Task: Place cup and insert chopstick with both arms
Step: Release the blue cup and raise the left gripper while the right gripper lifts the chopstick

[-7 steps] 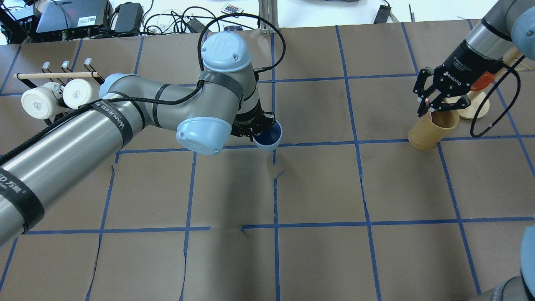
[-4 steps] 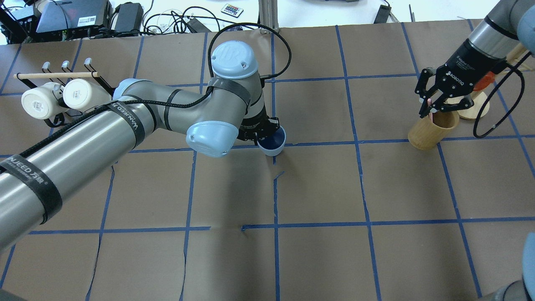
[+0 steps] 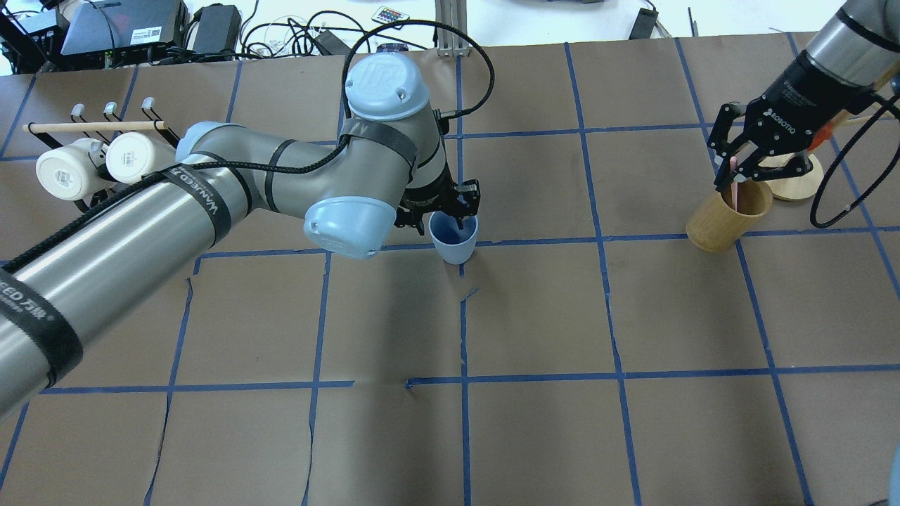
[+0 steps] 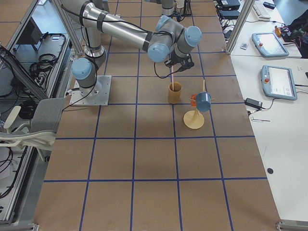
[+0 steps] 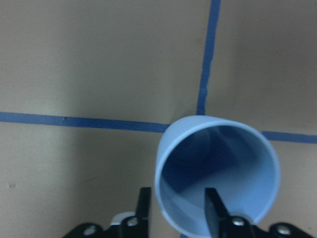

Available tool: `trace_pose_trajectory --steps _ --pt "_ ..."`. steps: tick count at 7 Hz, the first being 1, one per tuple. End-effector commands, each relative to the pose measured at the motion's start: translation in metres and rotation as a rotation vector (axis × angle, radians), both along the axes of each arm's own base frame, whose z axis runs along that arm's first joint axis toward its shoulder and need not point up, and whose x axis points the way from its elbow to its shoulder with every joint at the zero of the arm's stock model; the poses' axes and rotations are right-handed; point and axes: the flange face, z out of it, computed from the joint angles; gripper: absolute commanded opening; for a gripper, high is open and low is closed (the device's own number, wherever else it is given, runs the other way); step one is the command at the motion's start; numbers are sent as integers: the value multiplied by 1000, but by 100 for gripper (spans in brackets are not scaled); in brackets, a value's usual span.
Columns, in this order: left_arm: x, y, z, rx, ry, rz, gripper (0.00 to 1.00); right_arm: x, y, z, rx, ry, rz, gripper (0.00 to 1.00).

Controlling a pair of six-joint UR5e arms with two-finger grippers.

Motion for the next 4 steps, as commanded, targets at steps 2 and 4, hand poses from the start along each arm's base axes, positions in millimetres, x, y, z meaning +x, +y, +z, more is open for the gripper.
trace_pose_trajectory --steps 2,4 --pt "90 -10 98 -97 -118 -180 100 3 3 58 30 -12 -6 0" --pt "139 21 163 -126 -136 -201 100 25 4 82 -8 -57 2 0"
